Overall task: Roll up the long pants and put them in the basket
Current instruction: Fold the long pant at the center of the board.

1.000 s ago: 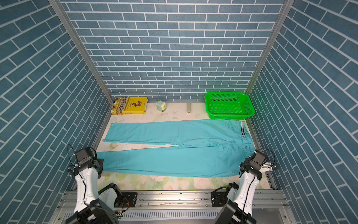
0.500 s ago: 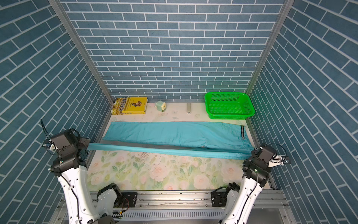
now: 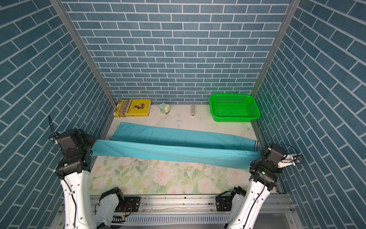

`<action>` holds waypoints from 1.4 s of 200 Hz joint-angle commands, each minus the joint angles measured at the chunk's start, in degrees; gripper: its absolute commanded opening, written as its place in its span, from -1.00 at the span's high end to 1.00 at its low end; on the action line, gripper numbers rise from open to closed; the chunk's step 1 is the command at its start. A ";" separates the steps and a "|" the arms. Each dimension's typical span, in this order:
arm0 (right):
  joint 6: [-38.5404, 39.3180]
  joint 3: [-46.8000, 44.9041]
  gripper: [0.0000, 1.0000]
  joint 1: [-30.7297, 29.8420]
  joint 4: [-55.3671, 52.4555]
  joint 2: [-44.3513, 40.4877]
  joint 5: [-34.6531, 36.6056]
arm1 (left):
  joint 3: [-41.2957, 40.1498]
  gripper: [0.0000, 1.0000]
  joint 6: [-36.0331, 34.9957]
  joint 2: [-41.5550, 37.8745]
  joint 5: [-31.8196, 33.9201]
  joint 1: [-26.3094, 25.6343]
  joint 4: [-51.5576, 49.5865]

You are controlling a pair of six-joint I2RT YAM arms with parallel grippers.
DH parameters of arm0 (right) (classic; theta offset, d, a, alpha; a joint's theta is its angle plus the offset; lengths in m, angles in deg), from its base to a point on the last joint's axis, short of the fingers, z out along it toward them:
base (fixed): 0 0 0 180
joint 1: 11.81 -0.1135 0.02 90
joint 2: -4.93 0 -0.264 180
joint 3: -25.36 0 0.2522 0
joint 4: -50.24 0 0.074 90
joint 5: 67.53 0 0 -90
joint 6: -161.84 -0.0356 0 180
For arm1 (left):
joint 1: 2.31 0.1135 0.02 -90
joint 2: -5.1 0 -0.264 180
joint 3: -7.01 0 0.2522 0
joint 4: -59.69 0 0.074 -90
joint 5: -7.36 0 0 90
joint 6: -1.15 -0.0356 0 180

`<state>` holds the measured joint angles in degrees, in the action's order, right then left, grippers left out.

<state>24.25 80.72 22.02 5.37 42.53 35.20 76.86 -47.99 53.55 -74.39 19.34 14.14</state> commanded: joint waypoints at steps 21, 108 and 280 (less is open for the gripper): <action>3.47 -3.11 1.00 0.63 14.51 8.17 -2.19 | 1.72 1.00 0.24 15.01 11.76 -11.44 14.68; 3.62 -3.05 1.00 -2.45 20.68 17.97 2.40 | 9.81 1.00 1.92 33.70 18.24 -14.41 17.03; 1.43 -0.62 1.00 -11.15 27.44 28.49 12.82 | 9.36 1.00 3.80 39.39 30.83 -17.33 17.49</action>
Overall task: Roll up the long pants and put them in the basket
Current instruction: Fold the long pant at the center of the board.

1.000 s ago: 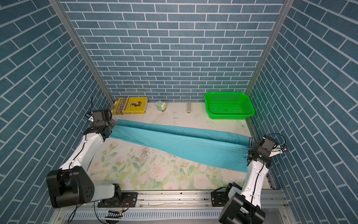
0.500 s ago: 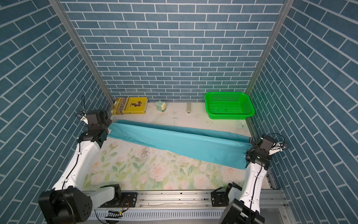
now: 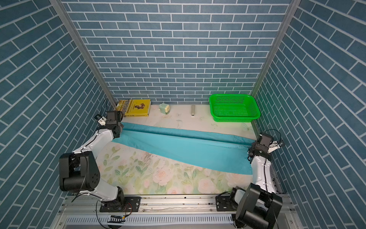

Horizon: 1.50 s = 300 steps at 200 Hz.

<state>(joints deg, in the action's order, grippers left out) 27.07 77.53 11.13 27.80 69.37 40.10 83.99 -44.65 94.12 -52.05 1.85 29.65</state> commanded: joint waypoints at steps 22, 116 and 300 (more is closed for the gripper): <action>-1.97 2.63 1.00 -0.52 5.74 2.69 8.37 | 0.63 1.00 0.03 -2.32 8.25 -0.57 3.59; -0.49 3.12 1.00 -0.79 5.25 1.00 7.46 | 7.92 1.00 -1.37 -1.14 10.27 -11.99 -5.10; 1.01 4.78 1.00 -0.83 3.49 3.00 5.40 | 2.93 1.00 -5.11 -4.87 4.24 -4.08 -12.40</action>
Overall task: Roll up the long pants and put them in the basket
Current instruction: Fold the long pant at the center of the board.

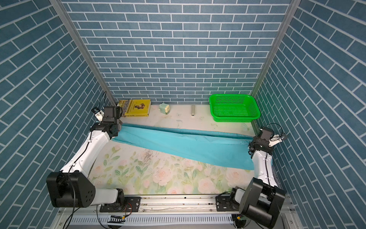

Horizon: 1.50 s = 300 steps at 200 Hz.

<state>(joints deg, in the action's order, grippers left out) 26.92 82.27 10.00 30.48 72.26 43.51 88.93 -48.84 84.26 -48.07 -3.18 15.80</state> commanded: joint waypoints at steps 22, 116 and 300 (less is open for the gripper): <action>0.99 0.88 1.00 0.26 1.42 2.70 1.55 | -0.14 1.00 -0.02 10.22 -1.43 0.97 3.34; -0.29 4.91 1.00 -1.66 3.53 11.10 3.70 | 7.51 1.00 3.20 24.28 -3.26 1.04 6.04; -2.68 12.33 1.00 -3.81 4.12 20.02 6.39 | 10.27 1.00 3.66 26.85 -0.78 1.05 6.70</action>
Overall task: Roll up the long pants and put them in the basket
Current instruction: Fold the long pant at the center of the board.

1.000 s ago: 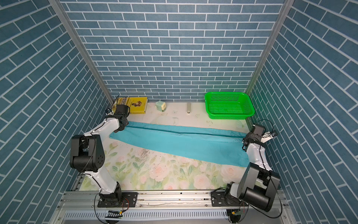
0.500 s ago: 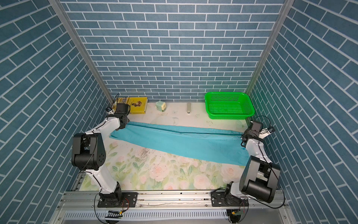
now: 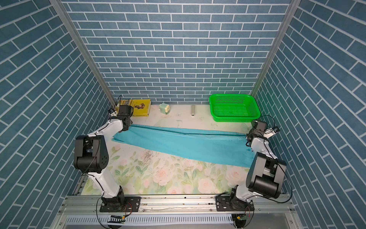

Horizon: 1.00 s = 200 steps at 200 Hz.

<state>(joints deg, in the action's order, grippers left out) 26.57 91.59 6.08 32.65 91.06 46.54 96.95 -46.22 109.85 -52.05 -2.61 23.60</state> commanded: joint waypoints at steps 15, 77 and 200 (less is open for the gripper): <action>-3.21 4.24 1.00 -0.17 1.80 2.43 3.77 | 2.59 1.00 1.54 1.55 3.51 0.56 -1.37; -4.80 8.77 1.00 -2.06 1.26 8.09 5.05 | 4.15 0.97 3.63 2.99 5.07 0.56 -2.72; 7.26 9.14 -0.56 -2.93 -5.19 -1.46 -20.92 | -2.59 -1.00 -8.19 -7.78 -7.66 -13.68 7.06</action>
<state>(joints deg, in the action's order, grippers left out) 29.14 102.25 3.48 30.31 93.33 35.62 97.78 -49.15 106.07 -54.32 -10.08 26.24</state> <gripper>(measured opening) 0.780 0.998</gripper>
